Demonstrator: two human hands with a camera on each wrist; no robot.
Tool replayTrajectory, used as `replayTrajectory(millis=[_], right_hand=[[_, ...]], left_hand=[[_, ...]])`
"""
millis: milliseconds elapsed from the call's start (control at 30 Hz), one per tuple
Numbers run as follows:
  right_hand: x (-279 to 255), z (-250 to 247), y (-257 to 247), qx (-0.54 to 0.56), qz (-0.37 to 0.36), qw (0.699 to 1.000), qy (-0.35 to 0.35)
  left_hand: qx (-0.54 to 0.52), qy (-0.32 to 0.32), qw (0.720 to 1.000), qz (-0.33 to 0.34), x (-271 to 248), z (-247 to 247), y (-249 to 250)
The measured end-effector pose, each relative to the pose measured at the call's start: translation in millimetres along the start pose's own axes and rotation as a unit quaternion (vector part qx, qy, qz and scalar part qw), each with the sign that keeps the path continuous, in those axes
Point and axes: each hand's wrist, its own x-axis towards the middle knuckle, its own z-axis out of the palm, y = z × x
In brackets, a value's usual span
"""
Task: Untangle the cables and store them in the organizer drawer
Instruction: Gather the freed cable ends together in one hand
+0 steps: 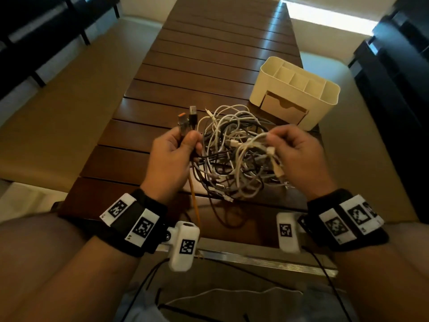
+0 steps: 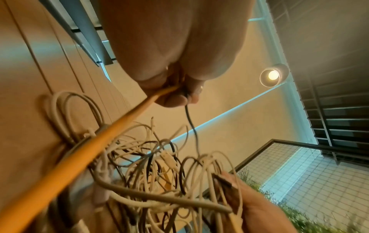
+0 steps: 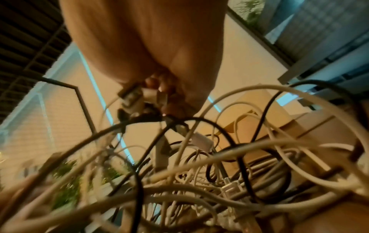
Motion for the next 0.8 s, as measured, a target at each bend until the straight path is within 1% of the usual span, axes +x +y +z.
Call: replayTrajectory(millis=[33,67,100,167,200,267,300,333,400,433,467,500,533,567,633,667,733,800], right_hand=[[4,-4,3,0.001,0.018,0.999,0.045],[8,-8,7,-0.015,0.034,0.997,0.074],[11,-10,11,-0.04,0.054,0.994,0.082],[15,-10,19,-0.109,0.092,0.989,0.048],[16,-8,22,-0.146,0.11,0.983,0.017],[14,-1,23,-0.186,0.136,0.972,-0.039],[13,1,21,-0.193,0.132,0.971,-0.05],[11,2,16,-0.194,0.113,0.974,-0.044],[5,3,0,-0.159,0.034,0.987,-0.003],[1,4,-10,-0.128,-0.009,0.992,0.006],[-4,7,-20,-0.1,-0.044,0.994,-0.004],[-9,13,-28,-0.079,-0.067,0.994,-0.032],[-14,20,-33,-0.064,-0.072,0.993,-0.072],[-19,29,-35,-0.052,-0.059,0.99,-0.117],[-25,45,-30,-0.034,-0.015,0.98,-0.198],[-27,51,-26,-0.038,-0.001,0.974,-0.225],[-28,56,-19,-0.064,-0.013,0.969,-0.239],[-26,57,-15,-0.076,-0.053,0.969,-0.229]], left_hand=[[0.0,0.005,1.0,0.004,1,-3,1],[-0.002,0.008,1.0,0.006,1,-5,2],[-0.004,0.01,1.0,0.007,1,-7,3],[-0.015,0.01,1.0,0.007,0,-8,5],[-0.02,0.009,1.0,0.006,-1,-8,5],[-0.031,0.002,1.0,0.001,-3,-5,5],[-0.04,-0.003,0.999,-0.002,-4,-4,5],[-0.051,-0.008,0.999,-0.006,-4,-2,4],[-0.063,-0.017,0.998,-0.014,-6,0,4],[-0.07,-0.021,0.997,-0.018,-6,2,3],[-0.078,-0.026,0.996,-0.021,-7,4,3],[-0.09,-0.032,0.995,-0.023,-8,6,4],[-0.101,-0.039,0.994,-0.024,-8,8,4],[-0.111,-0.047,0.992,-0.023,-9,9,4],[-0.127,-0.061,0.99,-0.025,-11,10,5],[-0.133,-0.067,0.988,-0.028,-13,11,6],[-0.151,-0.074,0.985,-0.036,-14,11,6],[-0.162,-0.076,0.983,-0.042,-13,11,5]])
